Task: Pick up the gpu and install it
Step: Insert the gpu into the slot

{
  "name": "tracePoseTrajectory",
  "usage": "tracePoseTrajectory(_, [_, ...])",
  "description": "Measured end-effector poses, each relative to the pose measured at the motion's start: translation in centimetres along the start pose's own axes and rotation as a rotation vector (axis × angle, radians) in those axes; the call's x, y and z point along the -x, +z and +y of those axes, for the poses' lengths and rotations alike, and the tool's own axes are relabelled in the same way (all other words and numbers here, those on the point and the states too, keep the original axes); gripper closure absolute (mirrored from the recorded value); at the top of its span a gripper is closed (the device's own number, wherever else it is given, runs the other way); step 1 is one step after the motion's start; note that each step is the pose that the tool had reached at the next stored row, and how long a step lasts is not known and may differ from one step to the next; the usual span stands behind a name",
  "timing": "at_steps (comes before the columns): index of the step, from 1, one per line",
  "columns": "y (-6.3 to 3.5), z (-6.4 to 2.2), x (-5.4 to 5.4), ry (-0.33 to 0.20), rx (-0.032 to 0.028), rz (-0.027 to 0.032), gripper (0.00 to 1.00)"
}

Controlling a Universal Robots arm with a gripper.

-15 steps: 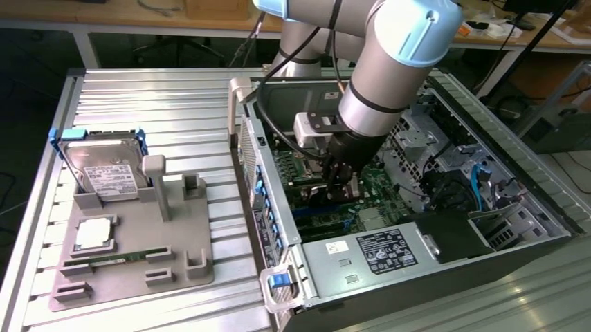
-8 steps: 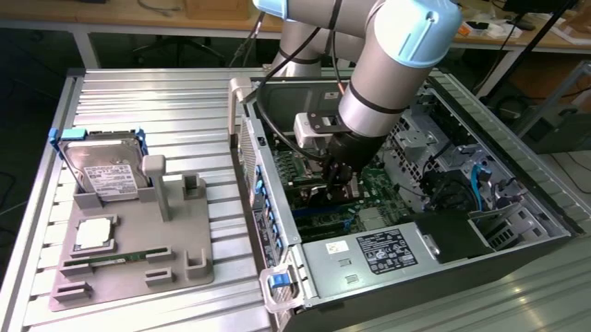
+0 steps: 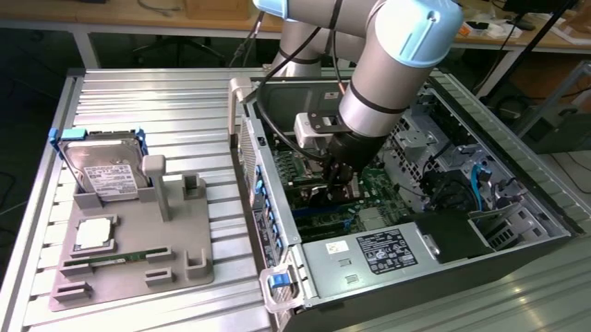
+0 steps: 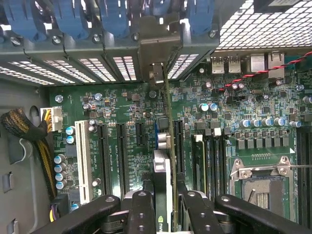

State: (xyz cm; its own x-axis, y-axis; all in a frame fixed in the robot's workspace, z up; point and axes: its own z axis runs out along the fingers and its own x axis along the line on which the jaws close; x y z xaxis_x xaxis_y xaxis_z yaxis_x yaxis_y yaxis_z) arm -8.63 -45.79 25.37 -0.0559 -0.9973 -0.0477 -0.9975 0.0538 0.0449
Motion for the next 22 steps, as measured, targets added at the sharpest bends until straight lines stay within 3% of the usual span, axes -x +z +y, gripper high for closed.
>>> tracePoseTrajectory(22, [0.50, -0.03, -0.14, 0.000, -0.0004, -0.0005, 0.73])
